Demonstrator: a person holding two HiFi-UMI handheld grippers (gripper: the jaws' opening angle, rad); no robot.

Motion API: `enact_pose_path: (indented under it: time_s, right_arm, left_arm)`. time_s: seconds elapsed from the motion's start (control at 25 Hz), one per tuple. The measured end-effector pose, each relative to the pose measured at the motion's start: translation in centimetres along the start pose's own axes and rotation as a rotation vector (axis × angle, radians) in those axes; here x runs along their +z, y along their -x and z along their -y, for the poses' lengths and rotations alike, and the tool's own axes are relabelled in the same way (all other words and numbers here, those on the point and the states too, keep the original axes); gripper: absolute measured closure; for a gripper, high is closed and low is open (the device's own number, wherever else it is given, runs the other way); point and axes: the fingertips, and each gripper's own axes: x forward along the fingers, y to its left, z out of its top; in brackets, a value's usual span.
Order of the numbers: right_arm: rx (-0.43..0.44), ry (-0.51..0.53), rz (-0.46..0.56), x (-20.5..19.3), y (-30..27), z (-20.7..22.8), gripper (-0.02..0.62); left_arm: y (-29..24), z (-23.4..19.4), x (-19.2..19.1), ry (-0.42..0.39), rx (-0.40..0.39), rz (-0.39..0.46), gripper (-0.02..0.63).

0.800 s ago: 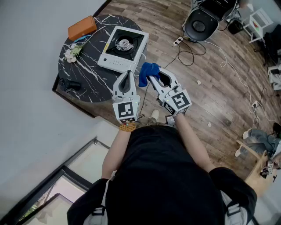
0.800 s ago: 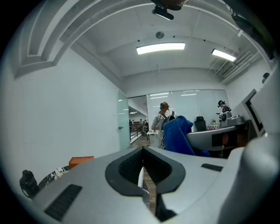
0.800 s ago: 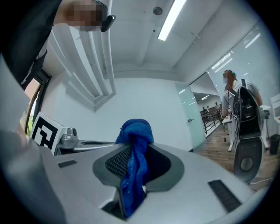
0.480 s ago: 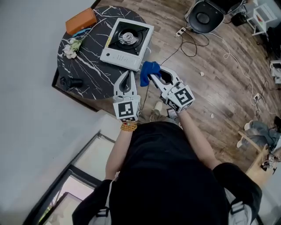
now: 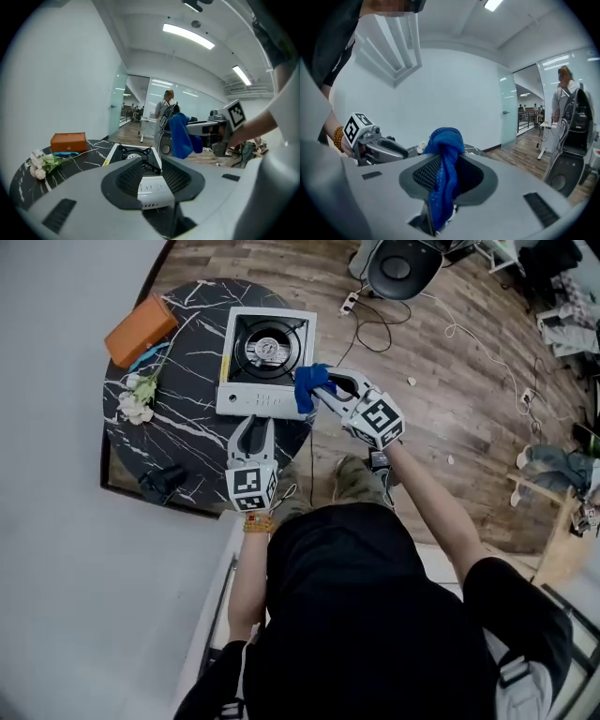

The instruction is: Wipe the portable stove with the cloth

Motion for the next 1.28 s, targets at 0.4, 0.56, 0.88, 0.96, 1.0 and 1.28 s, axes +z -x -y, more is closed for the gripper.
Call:
enact_pose_path:
  time_s: [0.4, 0.56, 0.88, 0.96, 1.0, 1.28]
  right_arm:
    - [-0.097, 0.068, -0.195, -6.5, -7.3, 8.8, 0.511]
    - [-0.092, 0.189, -0.319, -9.4, -9.7, 12.5, 0.511]
    - [-0.054, 0.384, -0.525, -13.0, -13.6, 17.1, 0.512]
    - [-0.047, 0.408, -0.518, -13.1, -13.7, 17.1, 0.512]
    - [-0.049, 0.422, -0.514, -13.2, -13.6, 17.0, 0.512]
    - [-0.11, 0.409, -0.482, -13.8, -13.3, 16.6, 0.525]
  left_arm:
    - [-3.5, -2.2, 0.4, -0.081, -0.193, 0.02, 0.488]
    - [-4.8, -3.0, -1.6, -0.054, -0.153, -0.046, 0.485]
    - [-6.7, -5.0, -6.6, -0.004, -0.112, -0.221, 0.436]
    - [-7.3, -5.1, -7.2, 0.002, -0.12, -0.237, 0.433]
    - [-7.7, -5.1, -7.5, 0.002, -0.123, -0.248, 0.429]
    - [-9.1, -5.6, -9.9, 0.015, -0.147, -0.324, 0.414]
